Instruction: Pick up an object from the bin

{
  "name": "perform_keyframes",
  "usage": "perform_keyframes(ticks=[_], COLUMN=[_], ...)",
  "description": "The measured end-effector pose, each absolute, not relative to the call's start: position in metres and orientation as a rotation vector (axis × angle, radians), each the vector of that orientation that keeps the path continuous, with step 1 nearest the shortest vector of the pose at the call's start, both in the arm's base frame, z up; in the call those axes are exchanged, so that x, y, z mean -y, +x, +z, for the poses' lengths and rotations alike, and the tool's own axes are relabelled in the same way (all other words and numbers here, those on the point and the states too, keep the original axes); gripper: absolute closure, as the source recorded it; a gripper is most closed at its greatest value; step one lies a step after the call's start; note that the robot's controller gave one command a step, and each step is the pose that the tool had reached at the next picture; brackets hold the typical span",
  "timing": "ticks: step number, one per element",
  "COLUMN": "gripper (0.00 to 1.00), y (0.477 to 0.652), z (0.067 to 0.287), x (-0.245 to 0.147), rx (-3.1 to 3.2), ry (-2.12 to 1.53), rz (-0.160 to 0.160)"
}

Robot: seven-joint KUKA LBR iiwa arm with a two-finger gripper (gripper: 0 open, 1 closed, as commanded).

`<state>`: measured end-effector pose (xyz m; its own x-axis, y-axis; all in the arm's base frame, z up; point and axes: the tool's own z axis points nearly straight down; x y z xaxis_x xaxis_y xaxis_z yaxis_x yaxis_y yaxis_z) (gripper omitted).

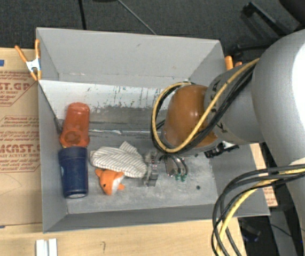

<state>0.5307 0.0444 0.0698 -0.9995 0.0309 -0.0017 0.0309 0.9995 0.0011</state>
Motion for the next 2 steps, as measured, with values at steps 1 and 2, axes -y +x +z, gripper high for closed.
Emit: perform_keyframes(ticks=[1,2], gripper=[1.0,1.0], y=[0.531,0.544], z=[0.07,0.217], x=[-0.044,-0.048], rx=[-3.14,-3.138], ry=[0.049,-0.029], rz=[0.002,0.0])
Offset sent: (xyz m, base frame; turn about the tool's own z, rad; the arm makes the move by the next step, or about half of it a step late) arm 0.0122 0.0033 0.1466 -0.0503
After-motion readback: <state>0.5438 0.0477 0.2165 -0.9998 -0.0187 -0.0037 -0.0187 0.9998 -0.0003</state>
